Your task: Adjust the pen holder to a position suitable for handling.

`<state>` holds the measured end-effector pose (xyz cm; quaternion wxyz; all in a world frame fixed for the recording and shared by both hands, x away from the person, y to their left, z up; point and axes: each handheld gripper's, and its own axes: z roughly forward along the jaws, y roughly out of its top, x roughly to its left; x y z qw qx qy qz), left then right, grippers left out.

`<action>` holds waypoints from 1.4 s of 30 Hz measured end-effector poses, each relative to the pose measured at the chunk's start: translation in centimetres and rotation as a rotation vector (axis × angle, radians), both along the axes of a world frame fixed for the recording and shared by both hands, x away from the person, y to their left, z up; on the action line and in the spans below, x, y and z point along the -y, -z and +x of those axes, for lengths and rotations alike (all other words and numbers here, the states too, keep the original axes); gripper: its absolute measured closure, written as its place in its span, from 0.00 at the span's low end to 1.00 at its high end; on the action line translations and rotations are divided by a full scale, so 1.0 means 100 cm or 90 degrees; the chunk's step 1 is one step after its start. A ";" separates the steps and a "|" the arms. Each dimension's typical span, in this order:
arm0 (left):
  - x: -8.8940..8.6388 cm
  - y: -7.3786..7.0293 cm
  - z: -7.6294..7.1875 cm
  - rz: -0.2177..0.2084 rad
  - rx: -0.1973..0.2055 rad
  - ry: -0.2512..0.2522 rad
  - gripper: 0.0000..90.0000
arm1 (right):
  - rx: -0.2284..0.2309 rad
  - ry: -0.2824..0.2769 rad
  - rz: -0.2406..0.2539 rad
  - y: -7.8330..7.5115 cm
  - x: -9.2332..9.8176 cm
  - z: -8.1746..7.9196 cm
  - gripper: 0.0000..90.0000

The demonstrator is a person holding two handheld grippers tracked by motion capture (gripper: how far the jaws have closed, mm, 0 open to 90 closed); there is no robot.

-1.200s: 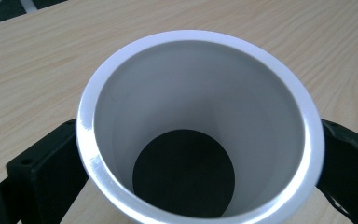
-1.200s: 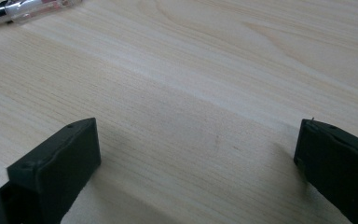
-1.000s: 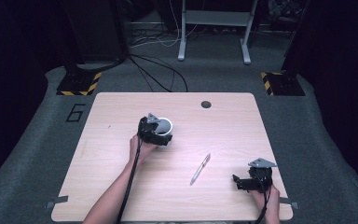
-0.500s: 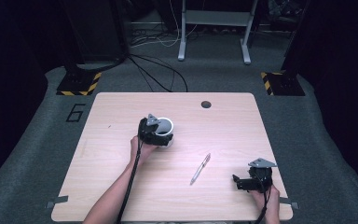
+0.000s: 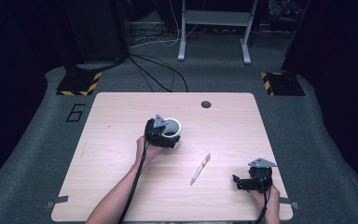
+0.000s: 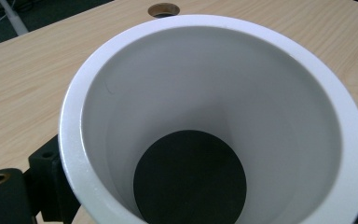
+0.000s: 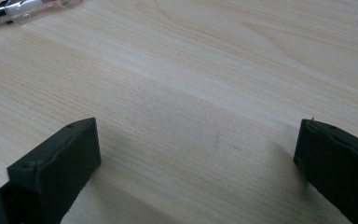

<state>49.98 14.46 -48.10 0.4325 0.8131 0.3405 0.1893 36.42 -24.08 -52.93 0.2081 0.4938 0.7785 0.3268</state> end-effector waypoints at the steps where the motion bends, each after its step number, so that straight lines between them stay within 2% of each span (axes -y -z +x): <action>1: 0.002 0.001 0.000 -0.006 0.002 -0.001 0.08 | 0.001 0.000 -0.002 0.000 0.000 0.000 0.00; 10: 0.014 0.006 -0.001 0.006 -0.010 0.014 0.08 | 0.001 0.000 -0.001 0.000 0.000 0.000 0.00; 13: 0.019 0.009 0.000 0.009 -0.023 0.018 0.08 | -0.001 0.002 0.001 0.000 0.000 0.000 0.00; 14: 0.019 0.009 0.001 0.008 -0.030 0.023 0.08 | -0.001 0.002 0.002 0.000 0.000 0.000 0.00; 20: 0.019 0.008 0.000 0.011 -0.038 0.027 0.07 | -0.001 0.002 0.002 0.000 0.000 0.000 0.00; 21: 0.018 0.008 0.000 0.009 -0.028 0.030 0.07 | -0.002 0.003 0.002 0.000 0.000 0.000 0.00; 26: 0.015 0.003 -0.002 0.002 -0.030 0.040 0.02 | 0.000 0.000 0.000 0.000 0.000 0.000 0.00; 30: 0.012 -0.007 -0.011 -0.003 -0.019 0.039 0.00 | -0.001 0.002 0.001 0.000 0.000 0.000 0.00; 32: 0.010 -0.009 -0.012 0.004 -0.021 0.044 0.00 | 0.000 0.001 0.001 0.000 0.000 0.000 0.00; 39: 0.001 -0.023 -0.027 -0.023 0.003 0.049 0.00 | -0.001 0.001 0.001 0.000 0.000 0.000 0.00; 40: -0.001 -0.029 -0.033 -0.016 0.008 0.056 0.00 | -0.001 0.001 0.001 0.000 0.000 0.000 0.00; 42: -0.002 -0.033 -0.039 -0.017 0.022 0.058 0.00 | -0.001 0.001 0.001 0.000 0.000 0.000 0.00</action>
